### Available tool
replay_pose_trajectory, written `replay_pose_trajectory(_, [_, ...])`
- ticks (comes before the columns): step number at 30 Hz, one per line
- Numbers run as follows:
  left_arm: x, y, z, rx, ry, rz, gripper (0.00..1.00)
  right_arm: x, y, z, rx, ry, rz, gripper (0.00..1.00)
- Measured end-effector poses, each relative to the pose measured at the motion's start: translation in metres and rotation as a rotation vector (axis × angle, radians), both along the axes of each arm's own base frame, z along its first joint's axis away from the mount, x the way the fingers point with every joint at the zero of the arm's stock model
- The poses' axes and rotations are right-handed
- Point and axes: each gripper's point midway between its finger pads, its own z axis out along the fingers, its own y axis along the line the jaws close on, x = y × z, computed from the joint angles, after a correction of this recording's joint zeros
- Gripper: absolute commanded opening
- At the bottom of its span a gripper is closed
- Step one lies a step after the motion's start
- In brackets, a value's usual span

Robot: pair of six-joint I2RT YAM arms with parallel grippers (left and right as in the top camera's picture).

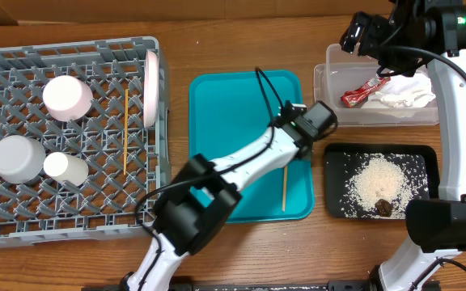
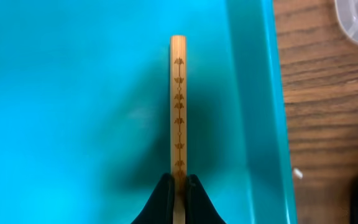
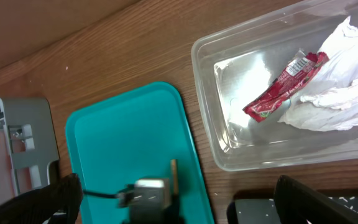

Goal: Sort waste into correct bins and load items into the dishwasher
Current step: 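Carry the second chopstick to the rack and insert it upright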

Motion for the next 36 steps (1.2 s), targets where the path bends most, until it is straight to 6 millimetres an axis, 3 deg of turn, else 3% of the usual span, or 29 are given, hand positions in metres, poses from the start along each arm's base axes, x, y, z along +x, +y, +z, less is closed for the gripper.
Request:
replay_pose_trajectory(2, [0.003, 0.009, 0.019, -0.005, -0.011, -0.010, 0.04, 0.000, 0.000, 0.000, 0.000, 0.000, 0.000, 1.00])
replay_pose_trajectory(3, [0.011, 0.025, 0.066, -0.035, -0.064, -0.024, 0.04, 0.000, 0.000, 0.000, 0.000, 0.000, 0.000, 1.00])
replay_pose_trajectory(9, [0.008, 0.100, 0.216, -0.144, -0.261, -0.056, 0.04, 0.000, 0.000, 0.000, 0.000, 0.000, 0.000, 1.00])
replay_pose_trajectory(12, [-0.005, 0.154, 0.264, -0.146, -0.335, -0.062, 0.04, 0.000, 0.000, 0.000, 0.000, 0.000, 0.000, 1.00])
replay_pose_trajectory(16, [-0.015, 0.229, 0.303, -0.068, -0.432, -0.031, 0.04, 0.000, 0.000, 0.000, 0.000, 0.000, 0.001, 1.00])
replay_pose_trajectory(20, [-0.014, 0.291, 0.306, 0.019, -0.437, 0.072, 0.04, 0.000, 0.000, 0.000, 0.000, 0.000, 0.000, 1.00])
replay_pose_trajectory(24, [-0.003, 0.341, 0.287, 0.081, -0.372, 0.186, 0.04, 0.000, 0.000, 0.000, -0.001, 0.000, 0.000, 1.00])
replay_pose_trajectory(29, [0.021, 0.368, 0.246, 0.117, -0.263, 0.222, 0.04, 0.000, 0.000, 0.000, 0.000, 0.000, 0.000, 1.00])
replay_pose_trajectory(36, [0.058, 0.394, 0.171, 0.138, -0.105, 0.250, 0.04, 0.000, 0.000, 0.000, 0.000, 0.000, 0.000, 1.00])
